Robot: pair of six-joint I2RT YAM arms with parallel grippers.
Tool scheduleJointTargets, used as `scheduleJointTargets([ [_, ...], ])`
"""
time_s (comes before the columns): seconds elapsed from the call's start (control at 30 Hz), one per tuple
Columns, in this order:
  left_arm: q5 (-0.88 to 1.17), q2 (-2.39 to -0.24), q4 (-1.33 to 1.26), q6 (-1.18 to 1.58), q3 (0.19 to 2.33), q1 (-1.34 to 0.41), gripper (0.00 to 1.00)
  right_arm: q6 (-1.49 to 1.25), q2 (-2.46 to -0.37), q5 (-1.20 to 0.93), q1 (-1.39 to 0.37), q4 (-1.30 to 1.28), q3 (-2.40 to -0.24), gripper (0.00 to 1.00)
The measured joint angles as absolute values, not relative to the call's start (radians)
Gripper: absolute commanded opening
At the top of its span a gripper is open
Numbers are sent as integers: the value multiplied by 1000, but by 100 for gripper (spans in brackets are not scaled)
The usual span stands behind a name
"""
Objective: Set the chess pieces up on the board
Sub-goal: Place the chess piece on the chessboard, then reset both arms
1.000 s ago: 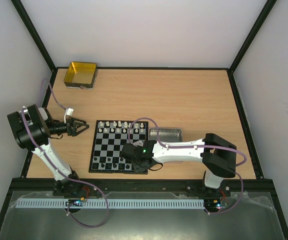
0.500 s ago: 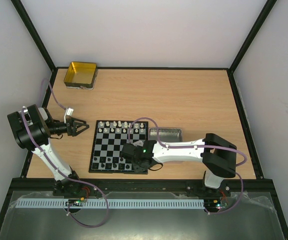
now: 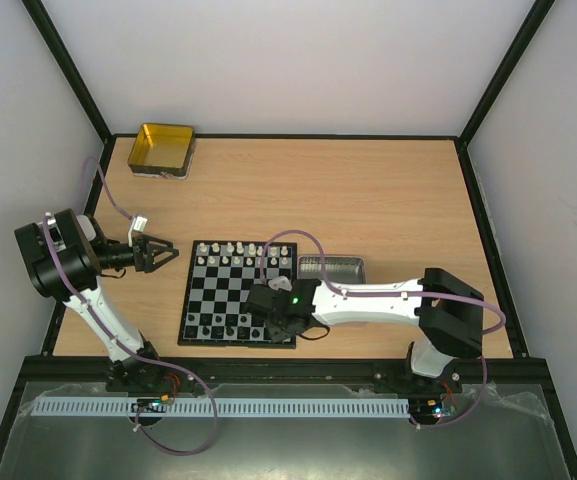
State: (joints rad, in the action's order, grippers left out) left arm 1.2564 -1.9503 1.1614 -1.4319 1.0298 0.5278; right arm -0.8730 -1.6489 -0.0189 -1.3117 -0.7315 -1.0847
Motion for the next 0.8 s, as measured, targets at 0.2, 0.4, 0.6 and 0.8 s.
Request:
scheduleJointTargets([
  [0.2, 1256, -1950, 1140, -1411, 1029, 526, 100, -883, -1607, 25, -1312, -778, -1098, 31],
  [0.4, 1251, -1917, 1056, -1337, 995, 513, 100, -900, -1491, 123, -1287, -835, -1151, 35],
  [0.6, 1227, -1830, 896, -1187, 935, 482, 100, -903, -1325, 133, -1108, -806, -1039, 30],
  [0.8, 1195, -1792, 756, -1043, 905, 453, 100, -894, -1289, 98, -1000, -774, -922, 15],
])
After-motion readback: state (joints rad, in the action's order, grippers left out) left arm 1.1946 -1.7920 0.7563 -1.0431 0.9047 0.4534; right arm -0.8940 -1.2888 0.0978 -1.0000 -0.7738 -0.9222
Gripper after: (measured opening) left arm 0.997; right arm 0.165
